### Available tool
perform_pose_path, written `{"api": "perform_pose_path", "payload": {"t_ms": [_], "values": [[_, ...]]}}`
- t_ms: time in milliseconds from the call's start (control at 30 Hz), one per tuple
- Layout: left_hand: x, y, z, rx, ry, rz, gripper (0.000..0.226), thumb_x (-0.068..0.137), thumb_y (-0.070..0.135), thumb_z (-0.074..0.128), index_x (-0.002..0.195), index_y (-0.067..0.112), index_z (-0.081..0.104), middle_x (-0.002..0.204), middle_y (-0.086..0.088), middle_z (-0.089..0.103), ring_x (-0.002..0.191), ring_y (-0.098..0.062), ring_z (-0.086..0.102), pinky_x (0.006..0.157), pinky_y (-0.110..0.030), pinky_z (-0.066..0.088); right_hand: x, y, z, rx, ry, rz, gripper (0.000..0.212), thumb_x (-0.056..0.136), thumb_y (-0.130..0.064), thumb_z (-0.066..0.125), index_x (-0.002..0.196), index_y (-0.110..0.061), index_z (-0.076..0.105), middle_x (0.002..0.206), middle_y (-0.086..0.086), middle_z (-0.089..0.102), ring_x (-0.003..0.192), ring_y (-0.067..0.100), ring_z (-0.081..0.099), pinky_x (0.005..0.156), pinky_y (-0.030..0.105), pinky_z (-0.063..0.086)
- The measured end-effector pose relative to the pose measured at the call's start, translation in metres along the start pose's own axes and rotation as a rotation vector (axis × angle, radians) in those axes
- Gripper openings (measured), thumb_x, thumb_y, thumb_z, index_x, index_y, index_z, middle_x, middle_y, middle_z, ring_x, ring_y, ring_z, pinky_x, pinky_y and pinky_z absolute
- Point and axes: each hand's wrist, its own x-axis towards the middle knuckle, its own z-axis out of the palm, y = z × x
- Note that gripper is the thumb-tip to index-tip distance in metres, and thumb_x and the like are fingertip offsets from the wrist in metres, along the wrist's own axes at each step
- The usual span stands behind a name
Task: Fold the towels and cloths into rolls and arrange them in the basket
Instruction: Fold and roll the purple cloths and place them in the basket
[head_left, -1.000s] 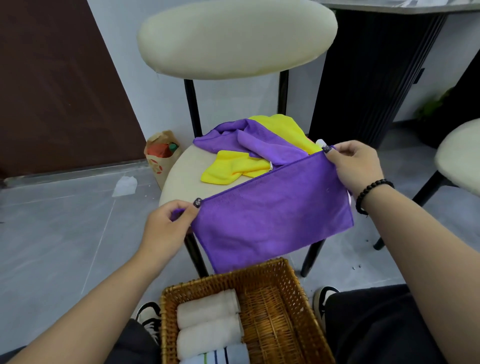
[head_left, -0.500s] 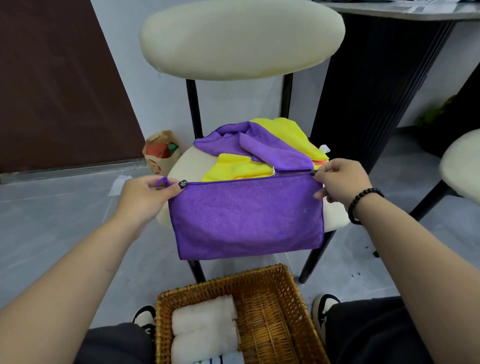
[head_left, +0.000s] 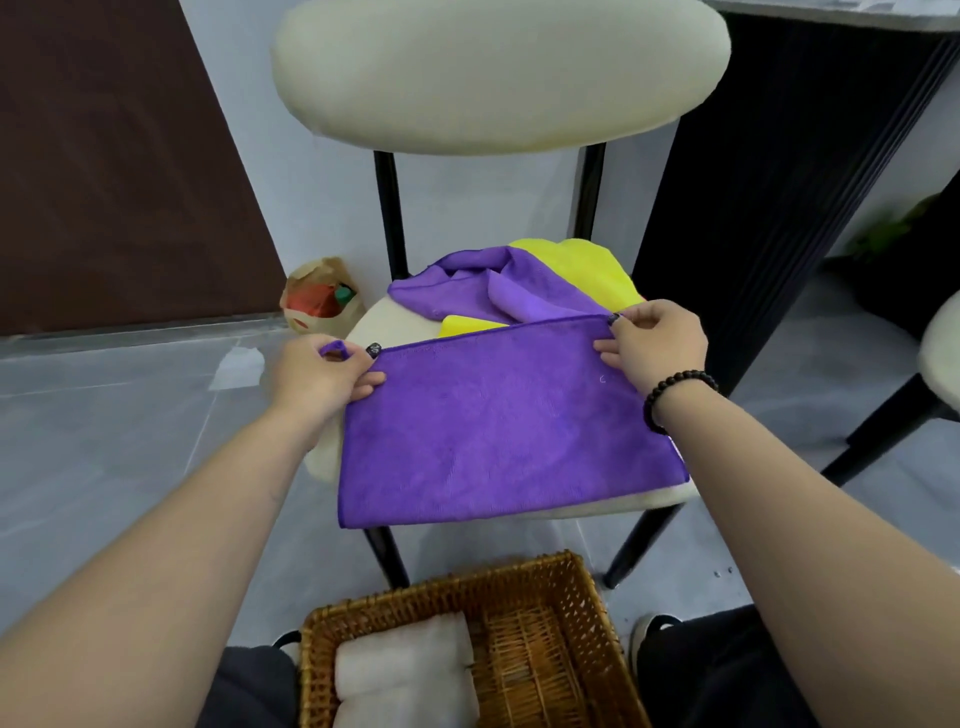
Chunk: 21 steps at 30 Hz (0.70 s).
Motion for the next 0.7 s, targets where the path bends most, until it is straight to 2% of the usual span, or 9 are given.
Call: {"api": "perform_pose_path", "payload": {"t_ms": [100, 167, 233, 300, 333, 400, 467, 567, 700], "values": [[-0.004, -0.001, 0.01, 0.255, 0.131, 0.105, 0.034, 0.088, 0.009, 0.065, 0.12, 0.007, 0.052, 0.121, -0.011, 0.058, 0.083, -0.019, 0.068, 0.076, -0.027, 0.052, -0.004, 0.004, 0.012, -0.216, 0.013, -0.164, 0.041, 0.087, -0.006, 0.053, 0.128, -0.009, 0.05, 0.123, 0.006, 0.055, 0.11, 0.023, 0.058, 0.099, 0.033, 0.044], [-0.018, 0.004, 0.019, 0.441, 0.142, 0.329, 0.046, 0.088, 0.009, 0.061, 0.131, 0.006, 0.046, 0.132, -0.01, 0.047, 0.101, -0.019, 0.06, 0.082, -0.022, 0.041, -0.019, 0.006, 0.023, -0.32, -0.073, -0.4, 0.051, 0.084, 0.004, 0.048, 0.134, -0.006, 0.044, 0.136, 0.01, 0.046, 0.12, 0.026, 0.049, 0.102, 0.03, 0.037], [-0.036, 0.002, 0.031, 0.503, -0.011, 0.53, 0.048, 0.091, 0.005, 0.054, 0.137, 0.004, 0.041, 0.141, -0.011, 0.041, 0.121, -0.022, 0.051, 0.096, -0.024, 0.038, -0.037, 0.012, 0.036, -0.401, -0.241, -0.617, 0.054, 0.08, 0.009, 0.045, 0.132, -0.005, 0.048, 0.135, 0.012, 0.05, 0.121, 0.029, 0.05, 0.102, 0.038, 0.04], [-0.047, -0.008, 0.043, 0.689, -0.169, 0.6, 0.053, 0.096, 0.011, 0.047, 0.146, 0.004, 0.031, 0.154, -0.009, 0.029, 0.142, -0.021, 0.028, 0.114, -0.027, 0.022, -0.047, 0.024, 0.047, -0.575, -0.398, -0.758, 0.055, 0.081, 0.003, 0.042, 0.135, -0.005, 0.048, 0.139, 0.013, 0.049, 0.129, 0.03, 0.045, 0.107, 0.044, 0.036], [-0.049, -0.016, 0.046, 0.817, -0.232, 0.596, 0.055, 0.1, 0.018, 0.041, 0.15, 0.006, 0.023, 0.159, -0.007, 0.02, 0.147, -0.018, 0.016, 0.118, -0.03, 0.014, -0.051, 0.029, 0.051, -0.703, -0.469, -0.798, 0.055, 0.086, -0.002, 0.04, 0.14, -0.007, 0.042, 0.147, 0.011, 0.041, 0.137, 0.028, 0.035, 0.113, 0.045, 0.028], [-0.046, -0.026, 0.049, 1.057, -0.289, 0.582, 0.057, 0.103, 0.029, 0.029, 0.154, 0.01, 0.013, 0.162, -0.003, 0.008, 0.149, -0.016, 0.002, 0.121, -0.036, 0.007, -0.053, 0.037, 0.054, -0.923, -0.577, -0.781, 0.052, 0.099, -0.019, 0.03, 0.15, -0.014, 0.023, 0.159, 0.002, 0.016, 0.147, 0.019, 0.008, 0.119, 0.041, 0.007], [-0.04, -0.029, 0.046, 1.164, -0.303, 0.57, 0.059, 0.102, 0.037, 0.023, 0.154, 0.013, 0.008, 0.163, -0.002, 0.004, 0.149, -0.016, -0.001, 0.121, -0.038, 0.004, -0.049, 0.041, 0.05, -1.022, -0.613, -0.749, 0.057, 0.102, -0.04, 0.022, 0.153, -0.02, 0.008, 0.161, -0.004, 0.001, 0.147, 0.014, -0.006, 0.119, 0.039, -0.003], [-0.035, -0.03, 0.036, 1.225, -0.337, 0.55, 0.064, 0.1, 0.048, 0.017, 0.155, 0.017, 0.003, 0.163, 0.0, -0.003, 0.149, -0.015, -0.003, 0.121, -0.037, 0.001, -0.038, 0.044, 0.039, -1.11, -0.617, -0.685, 0.069, 0.096, -0.06, 0.015, 0.153, -0.024, -0.001, 0.16, -0.007, -0.009, 0.146, 0.01, -0.013, 0.118, 0.043, -0.007], [-0.033, -0.033, 0.025, 1.243, -0.314, 0.523, 0.074, 0.094, 0.06, 0.007, 0.155, 0.018, 0.003, 0.163, -0.002, -0.003, 0.149, -0.014, -0.005, 0.12, -0.034, -0.001, -0.024, 0.05, 0.019, -1.155, -0.56, -0.58, 0.078, 0.091, -0.067, 0.012, 0.153, -0.023, -0.006, 0.159, -0.009, -0.015, 0.145, 0.008, -0.016, 0.118, 0.045, -0.009]]}}
